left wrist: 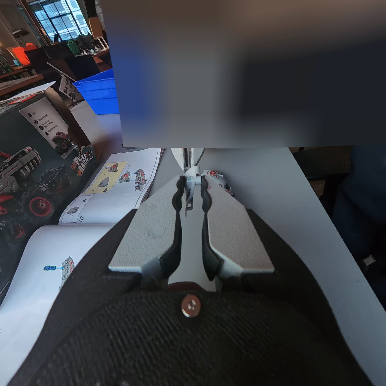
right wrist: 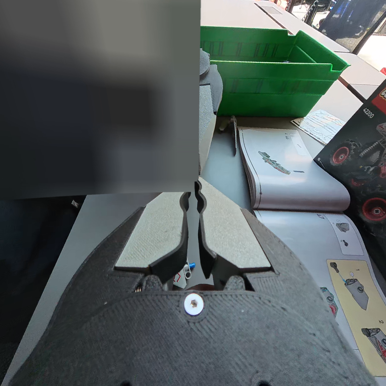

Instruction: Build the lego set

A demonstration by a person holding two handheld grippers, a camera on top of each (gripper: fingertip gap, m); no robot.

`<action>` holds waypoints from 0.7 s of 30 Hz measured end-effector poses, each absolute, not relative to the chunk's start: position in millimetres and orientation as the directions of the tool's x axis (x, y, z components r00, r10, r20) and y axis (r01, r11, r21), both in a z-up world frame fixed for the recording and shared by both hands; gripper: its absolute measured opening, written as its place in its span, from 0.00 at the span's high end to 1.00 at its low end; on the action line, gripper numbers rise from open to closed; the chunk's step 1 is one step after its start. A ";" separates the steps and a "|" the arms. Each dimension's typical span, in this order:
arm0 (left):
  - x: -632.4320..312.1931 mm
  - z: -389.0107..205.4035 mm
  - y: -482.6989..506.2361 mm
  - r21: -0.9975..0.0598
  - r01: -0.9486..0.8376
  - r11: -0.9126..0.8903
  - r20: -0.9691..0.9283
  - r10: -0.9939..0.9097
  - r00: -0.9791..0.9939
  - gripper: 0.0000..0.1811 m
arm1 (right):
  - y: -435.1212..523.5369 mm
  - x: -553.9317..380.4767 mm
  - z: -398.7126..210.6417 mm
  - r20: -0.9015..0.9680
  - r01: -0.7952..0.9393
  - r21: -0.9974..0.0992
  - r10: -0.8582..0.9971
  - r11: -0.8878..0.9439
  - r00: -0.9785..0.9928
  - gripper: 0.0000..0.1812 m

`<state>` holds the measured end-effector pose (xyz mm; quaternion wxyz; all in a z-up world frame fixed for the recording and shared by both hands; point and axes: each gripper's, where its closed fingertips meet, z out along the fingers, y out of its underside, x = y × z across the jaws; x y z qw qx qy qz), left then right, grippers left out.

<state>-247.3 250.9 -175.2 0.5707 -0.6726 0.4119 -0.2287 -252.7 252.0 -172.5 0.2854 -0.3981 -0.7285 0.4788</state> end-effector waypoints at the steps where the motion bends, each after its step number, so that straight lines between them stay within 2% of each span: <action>1: -247.1 -175.7 250.7 -0.956 -0.295 -0.011 -0.162 -0.816 0.555 0.93 | 251.7 -252.9 -173.2 0.033 0.308 -0.925 0.853 0.224 -0.521 1.00; 11: -251.4 -170.8 256.2 -0.958 -0.286 -0.015 -0.161 -0.799 0.580 0.93 | 257.7 -255.1 -165.3 0.049 0.269 -0.940 0.864 0.209 -0.501 0.98; 15: -267.2 -191.0 265.8 -0.932 -0.336 -0.139 -0.109 -0.775 0.623 0.94 | 276.7 -249.0 -145.4 0.021 0.216 -0.967 0.885 0.137 -0.466 0.97; 18: -280.8 -209.9 271.5 -0.888 -0.330 -0.320 0.022 -0.746 0.666 0.93 | 291.3 -244.8 -133.5 -0.023 0.187 -0.980 0.897 0.066 -0.441 0.97; 21: -286.0 -218.6 271.1 -0.857 -0.321 -0.403 0.088 -0.728 0.680 0.93 | 302.0 -244.5 -135.3 -0.017 0.201 -0.977 0.914 0.071 -0.406 0.97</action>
